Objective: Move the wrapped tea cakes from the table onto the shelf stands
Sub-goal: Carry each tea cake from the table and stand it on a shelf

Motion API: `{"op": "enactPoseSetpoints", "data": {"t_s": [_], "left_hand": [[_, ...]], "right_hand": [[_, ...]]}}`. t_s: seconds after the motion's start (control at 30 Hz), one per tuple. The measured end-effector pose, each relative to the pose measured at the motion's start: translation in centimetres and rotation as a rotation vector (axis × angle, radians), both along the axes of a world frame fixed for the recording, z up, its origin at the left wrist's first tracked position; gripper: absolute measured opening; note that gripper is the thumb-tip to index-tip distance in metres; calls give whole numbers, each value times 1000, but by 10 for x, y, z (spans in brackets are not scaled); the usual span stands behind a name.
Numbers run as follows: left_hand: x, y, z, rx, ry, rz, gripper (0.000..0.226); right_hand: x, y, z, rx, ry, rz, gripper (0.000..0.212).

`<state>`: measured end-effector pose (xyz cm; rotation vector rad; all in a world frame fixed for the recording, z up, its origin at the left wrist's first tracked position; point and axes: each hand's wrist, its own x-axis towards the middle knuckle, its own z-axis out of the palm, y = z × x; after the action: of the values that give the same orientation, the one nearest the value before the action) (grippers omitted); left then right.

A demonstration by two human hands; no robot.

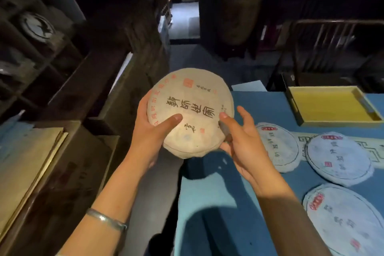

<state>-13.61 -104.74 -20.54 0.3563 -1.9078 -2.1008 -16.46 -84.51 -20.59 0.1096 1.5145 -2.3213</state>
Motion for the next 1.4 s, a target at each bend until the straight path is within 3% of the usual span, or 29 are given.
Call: {"op": "enactPoseSetpoints", "data": {"t_s": [0.13, 0.33, 0.43, 0.53, 0.63, 0.77, 0.87, 1.0, 1.1, 1.2, 1.27, 1.33, 1.4], "left_hand": [[23, -34, 24, 33, 62, -20, 88], [66, -98, 59, 19, 84, 3, 91], [94, -130, 74, 87, 51, 128, 93], [134, -162, 78, 171, 52, 324, 76], [178, -188, 80, 232, 124, 350, 70], [232, -243, 95, 265, 337, 520, 86], [279, -291, 112, 214, 421, 647, 94], [349, -352, 124, 176, 450, 761, 96], [391, -383, 124, 229, 457, 819, 80], [427, -405, 121, 249, 479, 922, 83], [449, -419, 123, 214, 493, 1012, 82], [467, -431, 127, 178, 499, 1090, 83], [480, -444, 132, 141, 509, 1168, 83]], "right_hand": [[0, -46, 18, -161, 20, 72, 56], [17, -115, 42, -298, 111, 158, 56], [34, -162, 55, -343, 147, 112, 56], [58, -217, 69, -412, 168, 69, 52], [94, -274, 84, -439, 218, 95, 50], [169, -354, 100, -316, 359, 213, 57], [219, -410, 109, -341, 396, 326, 56], [279, -480, 115, -501, 289, 573, 54], [313, -521, 114, -576, 208, 755, 54], [326, -550, 120, -518, 207, 909, 58], [322, -570, 127, -338, 313, 964, 59], [313, -590, 136, -164, 466, 898, 59], [311, -606, 145, -172, 595, 843, 50]]}}
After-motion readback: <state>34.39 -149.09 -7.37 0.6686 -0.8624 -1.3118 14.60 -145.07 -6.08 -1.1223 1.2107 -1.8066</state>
